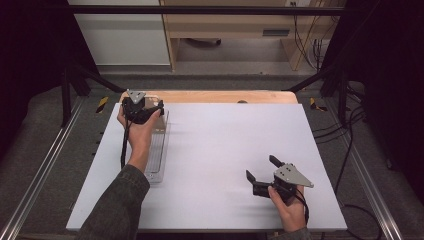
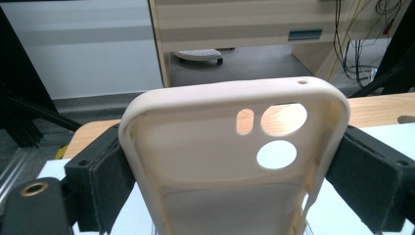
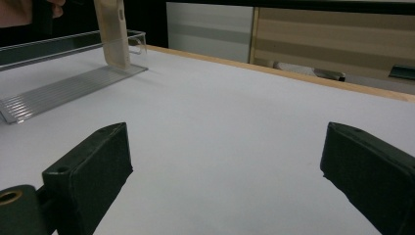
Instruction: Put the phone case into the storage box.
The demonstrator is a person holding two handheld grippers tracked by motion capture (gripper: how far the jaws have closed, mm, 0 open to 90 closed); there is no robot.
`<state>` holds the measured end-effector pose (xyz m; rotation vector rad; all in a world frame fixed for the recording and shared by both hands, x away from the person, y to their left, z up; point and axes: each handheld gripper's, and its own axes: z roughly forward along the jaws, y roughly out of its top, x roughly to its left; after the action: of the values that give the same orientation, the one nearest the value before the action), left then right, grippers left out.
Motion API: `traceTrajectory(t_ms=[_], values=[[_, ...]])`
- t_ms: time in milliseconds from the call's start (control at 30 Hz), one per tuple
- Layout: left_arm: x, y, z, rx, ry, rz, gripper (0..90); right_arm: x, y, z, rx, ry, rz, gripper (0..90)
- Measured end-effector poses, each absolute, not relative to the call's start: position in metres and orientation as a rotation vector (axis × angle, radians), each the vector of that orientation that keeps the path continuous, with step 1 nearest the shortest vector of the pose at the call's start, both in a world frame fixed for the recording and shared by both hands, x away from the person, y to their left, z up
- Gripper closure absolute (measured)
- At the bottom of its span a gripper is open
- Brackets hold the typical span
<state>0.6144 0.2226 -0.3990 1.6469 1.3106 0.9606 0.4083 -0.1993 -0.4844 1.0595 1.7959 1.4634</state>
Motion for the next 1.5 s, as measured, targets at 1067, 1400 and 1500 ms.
traceTrajectory(t_ms=[1067,1400,1500], values=[[0.632,0.219,-0.398,1.692,1.373,0.93,9.9,0.409,-0.199,-0.485,1.063,1.799,1.467,4.6],[0.636,0.219,-0.4,1.671,1.384,0.933,9.8,0.409,-0.199,-0.485,1.065,1.803,1.468,4.6],[0.636,0.219,-0.4,1.671,1.38,0.935,9.7,0.409,-0.197,-0.485,1.063,1.806,1.469,4.6]])
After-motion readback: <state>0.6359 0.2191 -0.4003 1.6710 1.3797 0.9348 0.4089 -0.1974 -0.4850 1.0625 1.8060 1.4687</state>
